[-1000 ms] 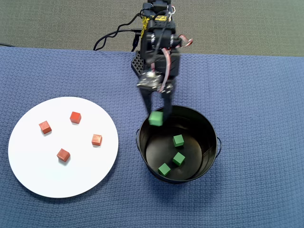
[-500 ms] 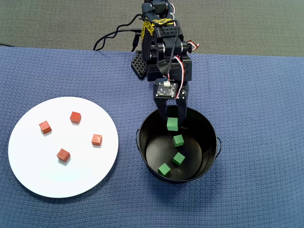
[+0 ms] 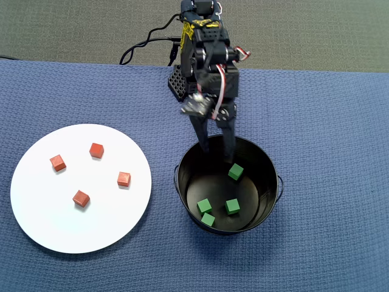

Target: Pick up the green cubes from the white plate and place them in the black recipient

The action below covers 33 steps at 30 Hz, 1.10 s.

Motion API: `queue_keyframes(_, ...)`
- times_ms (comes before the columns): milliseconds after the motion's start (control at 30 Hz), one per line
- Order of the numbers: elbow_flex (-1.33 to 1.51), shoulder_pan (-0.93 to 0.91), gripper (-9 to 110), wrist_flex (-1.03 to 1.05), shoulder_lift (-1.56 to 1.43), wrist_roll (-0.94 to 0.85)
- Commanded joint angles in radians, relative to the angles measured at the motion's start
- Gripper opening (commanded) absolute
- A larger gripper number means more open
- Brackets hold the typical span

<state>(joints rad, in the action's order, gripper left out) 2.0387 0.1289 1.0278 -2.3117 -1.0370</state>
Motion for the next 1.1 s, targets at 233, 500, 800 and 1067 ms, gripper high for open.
queue_keyframes(233, 0.163, -0.063, 10, 0.265, -0.466, 0.690)
queue_keyframes(500, 0.410, -0.123, 13, 0.310, -0.681, 0.986)
queue_keyframes(800, 0.635, -0.244, 13, 0.258, -0.747, 0.973)
queue_keyframes(1067, 0.690, -0.227, 11, 0.262, -0.769, 0.965)
